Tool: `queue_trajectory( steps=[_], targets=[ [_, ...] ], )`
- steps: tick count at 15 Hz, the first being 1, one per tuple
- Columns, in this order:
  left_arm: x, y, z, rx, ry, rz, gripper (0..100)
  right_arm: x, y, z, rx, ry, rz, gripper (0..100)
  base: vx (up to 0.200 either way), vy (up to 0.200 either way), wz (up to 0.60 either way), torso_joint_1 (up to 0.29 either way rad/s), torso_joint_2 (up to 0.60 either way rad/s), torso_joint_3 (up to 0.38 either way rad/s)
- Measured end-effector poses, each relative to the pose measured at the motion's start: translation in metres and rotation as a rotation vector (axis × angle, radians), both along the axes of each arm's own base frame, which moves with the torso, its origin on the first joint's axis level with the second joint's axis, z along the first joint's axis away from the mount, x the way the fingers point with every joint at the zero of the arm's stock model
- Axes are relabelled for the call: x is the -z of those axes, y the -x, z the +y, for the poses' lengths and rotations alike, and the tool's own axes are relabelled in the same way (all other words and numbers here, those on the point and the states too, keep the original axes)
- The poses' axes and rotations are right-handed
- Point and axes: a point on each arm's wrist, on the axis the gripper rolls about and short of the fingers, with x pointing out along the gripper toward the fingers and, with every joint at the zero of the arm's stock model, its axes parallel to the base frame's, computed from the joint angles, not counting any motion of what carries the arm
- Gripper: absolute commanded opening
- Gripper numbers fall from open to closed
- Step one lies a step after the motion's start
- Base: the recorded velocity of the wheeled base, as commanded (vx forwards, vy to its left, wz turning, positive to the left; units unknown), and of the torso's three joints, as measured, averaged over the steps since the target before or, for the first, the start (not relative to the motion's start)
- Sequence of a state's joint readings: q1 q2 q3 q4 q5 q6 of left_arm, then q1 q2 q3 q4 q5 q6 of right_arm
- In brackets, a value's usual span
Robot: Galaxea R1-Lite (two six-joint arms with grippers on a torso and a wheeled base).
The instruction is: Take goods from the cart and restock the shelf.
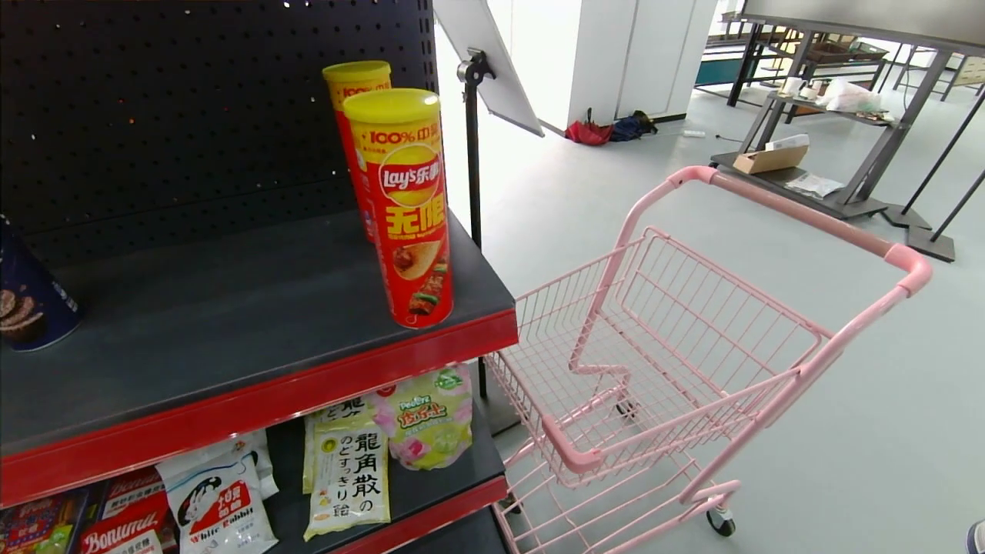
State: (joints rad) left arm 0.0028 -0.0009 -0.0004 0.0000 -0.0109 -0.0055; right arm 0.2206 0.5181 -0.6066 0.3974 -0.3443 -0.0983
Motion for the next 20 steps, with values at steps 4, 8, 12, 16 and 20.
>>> queue_trajectory(
  steps=[4, 8, 12, 16, 20],
  targets=[
    [0.0, 0.0, 0.0, 0.0, 0.0, 0.0, 100, 0.0001, 0.0011, -0.0002, -0.002, 0.005, -0.004, 0, 0.0, 0.0, 0.0, 0.226, -0.6, -0.37],
    [-0.0001, 0.0, 0.0, 0.0, 0.0, 0.0, 100, -0.0001, 0.0008, -0.0001, -0.005, 0.007, -0.005, 0, 0.0, 0.0, 0.0, 0.178, -0.45, -0.274],
    [-0.0001, 0.0, 0.0, 0.0, 0.0, 0.0, 100, -0.0004, -0.0003, 0.0002, -0.009, 0.012, -0.003, 0, 0.0, 0.0, 0.0, 0.168, -0.38, -0.227],
    [-0.0001, 0.0, 0.0, 0.0, 0.0, 0.0, 100, -0.0008, -0.0023, 0.0006, -0.011, 0.016, 0.003, 0, 0.0, 0.0, 0.0, 0.16, -0.36, -0.209],
    [-0.0001, 0.0, 0.0, 0.0, 0.0, 0.0, 100, 0.0005, -0.0028, 0.0006, -0.011, 0.032, 0.011, 0, 0.0, 0.0, 0.45, 0.027, -0.05, -0.029]
  ],
)
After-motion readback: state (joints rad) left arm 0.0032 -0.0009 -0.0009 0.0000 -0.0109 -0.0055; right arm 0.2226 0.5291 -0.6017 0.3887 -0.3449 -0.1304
